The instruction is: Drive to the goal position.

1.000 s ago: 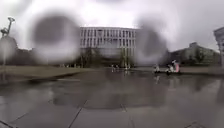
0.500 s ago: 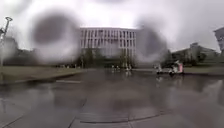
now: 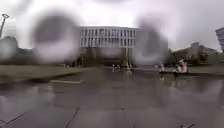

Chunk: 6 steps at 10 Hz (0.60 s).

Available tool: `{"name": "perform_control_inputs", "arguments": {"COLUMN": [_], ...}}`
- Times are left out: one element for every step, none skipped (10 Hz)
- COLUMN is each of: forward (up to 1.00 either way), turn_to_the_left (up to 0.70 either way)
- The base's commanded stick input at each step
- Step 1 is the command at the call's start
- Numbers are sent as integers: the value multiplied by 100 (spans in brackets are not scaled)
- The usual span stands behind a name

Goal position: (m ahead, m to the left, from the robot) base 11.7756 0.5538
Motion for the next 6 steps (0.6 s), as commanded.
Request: {"name": "perform_control_inputs", "arguments": {"forward": [70, 70, 70, 70, 70, 70], "turn_to_the_left": [0, 0, 0, 0, 0, 0]}}
